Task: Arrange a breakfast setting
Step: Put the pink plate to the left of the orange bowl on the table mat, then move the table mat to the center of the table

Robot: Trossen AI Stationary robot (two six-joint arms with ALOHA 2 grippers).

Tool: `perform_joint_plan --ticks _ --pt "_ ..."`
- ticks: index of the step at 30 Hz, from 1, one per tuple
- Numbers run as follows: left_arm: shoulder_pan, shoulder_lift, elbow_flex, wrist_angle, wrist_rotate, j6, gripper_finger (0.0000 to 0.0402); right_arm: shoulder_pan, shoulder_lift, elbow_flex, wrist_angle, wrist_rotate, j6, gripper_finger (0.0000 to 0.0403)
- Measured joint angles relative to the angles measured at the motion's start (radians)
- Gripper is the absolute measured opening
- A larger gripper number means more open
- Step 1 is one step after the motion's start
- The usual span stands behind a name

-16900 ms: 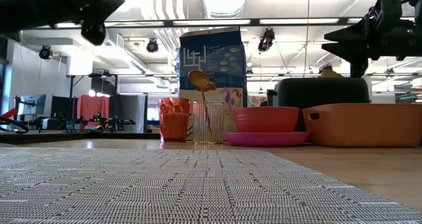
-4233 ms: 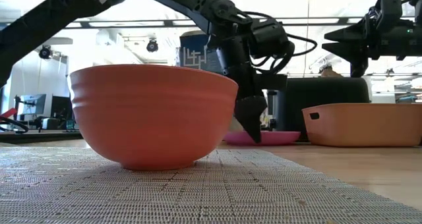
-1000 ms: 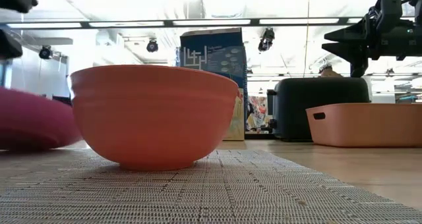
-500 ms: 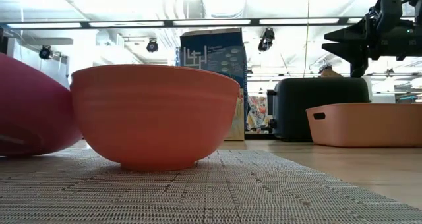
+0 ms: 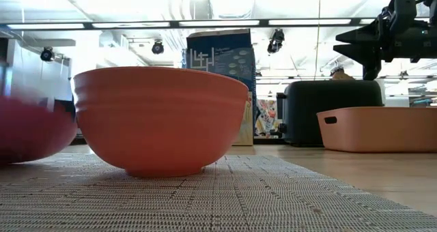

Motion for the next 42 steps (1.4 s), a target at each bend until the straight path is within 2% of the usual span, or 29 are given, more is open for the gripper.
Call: perform_joint_plan --ticks 6,10,15,23,26,29,33,36,40,42 --pt "0.000 0.000 0.000 0.007 -0.001 0.018 0.0099 0.000 0.000 0.000 0.000 0.000 0.000 0.0128" --pt "0.005 -0.001 0.000 0.000 -0.005 0.065 0.0106 0.000 0.000 0.000 0.000 0.000 0.000 0.0128" --pt "0.039 -0.003 0.000 -0.021 -0.008 0.108 0.0080 0.000 0.000 0.000 0.000 0.000 0.000 0.0128" --pt "0.106 -0.026 0.000 -0.030 -0.010 0.201 0.0016 0.000 0.000 0.000 0.000 0.000 0.000 0.0128" --pt "0.132 -0.045 0.001 -0.083 -0.084 0.251 0.0003 0.000 0.000 0.000 0.000 0.000 0.000 0.0128" --pt "0.180 -0.072 0.001 -0.180 -0.170 0.279 0.0003 0.000 0.000 0.000 0.000 0.000 0.000 0.0128" --pt "0.277 -0.101 -0.001 -0.235 -0.194 0.368 0.0001 0.000 0.000 0.000 0.000 0.000 0.000 0.0128" --pt "0.367 -0.093 -0.012 -0.220 -0.164 0.476 0.0000 0.000 0.000 0.000 0.000 0.000 0.000 0.0128" --pt "0.484 -0.053 -0.054 -0.181 -0.047 0.602 0.0000 0.000 0.000 0.000 0.000 0.000 0.000 0.0128" --pt "0.532 -0.038 -0.072 -0.173 -0.050 0.651 0.0000 0.000 0.000 0.000 0.000 0.000 0.000 0.0128"
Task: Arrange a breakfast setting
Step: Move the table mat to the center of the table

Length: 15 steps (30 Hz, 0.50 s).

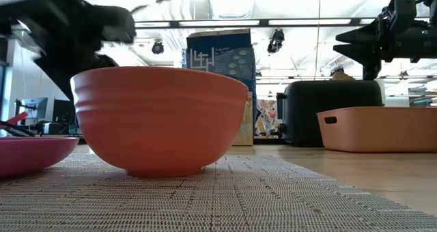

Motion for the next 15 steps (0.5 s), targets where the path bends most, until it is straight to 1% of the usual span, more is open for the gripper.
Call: perform_joint_plan --ticks 2,4,7,10,15 --pt "0.042 0.003 -0.013 0.004 -0.013 0.039 0.0000 0.000 0.000 0.000 0.000 0.000 0.000 0.0128" --pt "0.079 0.002 -0.021 0.035 -0.005 0.080 0.0000 0.000 0.000 0.000 0.000 0.000 0.000 0.0128" --pt "0.116 0.000 -0.046 0.089 0.061 0.111 0.0000 0.000 0.000 0.000 0.000 0.000 0.000 0.0128" --pt "0.133 0.000 -0.084 0.134 0.139 0.102 0.0000 0.000 0.000 0.000 0.000 0.000 0.000 0.0128" --pt "0.133 0.001 -0.136 0.207 0.150 0.095 0.0000 0.000 0.000 0.000 0.000 0.000 0.000 0.0128"
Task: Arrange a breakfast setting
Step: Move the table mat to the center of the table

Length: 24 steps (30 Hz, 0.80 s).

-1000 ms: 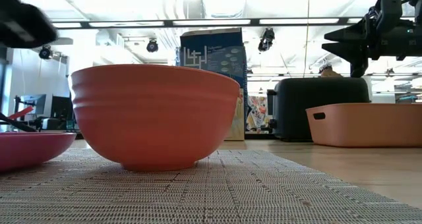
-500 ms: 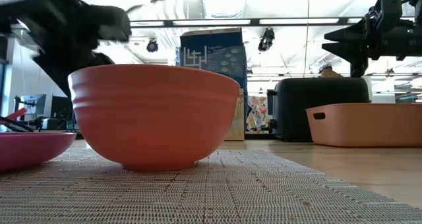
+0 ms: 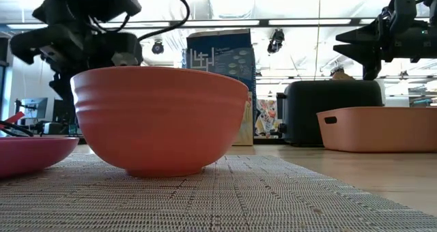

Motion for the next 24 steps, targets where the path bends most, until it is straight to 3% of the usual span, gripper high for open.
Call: perform_joint_plan --ticks 14,24 --pt "0.007 0.007 -0.155 0.265 0.000 -0.014 0.0000 0.000 0.000 0.000 0.000 0.000 0.000 0.0128" --pt "0.025 0.155 -0.111 0.311 0.002 0.042 0.0000 0.000 0.000 0.000 0.000 0.000 0.000 0.0128"
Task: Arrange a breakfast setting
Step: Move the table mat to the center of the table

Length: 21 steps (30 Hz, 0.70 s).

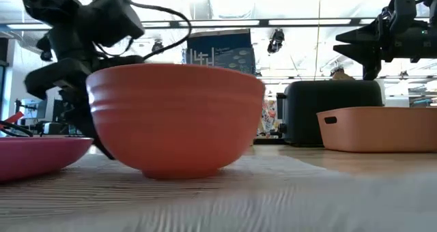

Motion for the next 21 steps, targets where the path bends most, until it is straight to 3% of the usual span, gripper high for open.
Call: perform_joint_plan --ticks 7,21 --pt "0.038 0.071 0.078 -0.008 0.017 0.101 0.0000 0.000 0.000 0.000 0.000 0.000 0.000 0.0128" --pt "0.287 0.097 0.133 0.027 -0.006 0.258 0.0000 0.000 0.000 0.000 -0.001 0.000 0.000 0.0128"
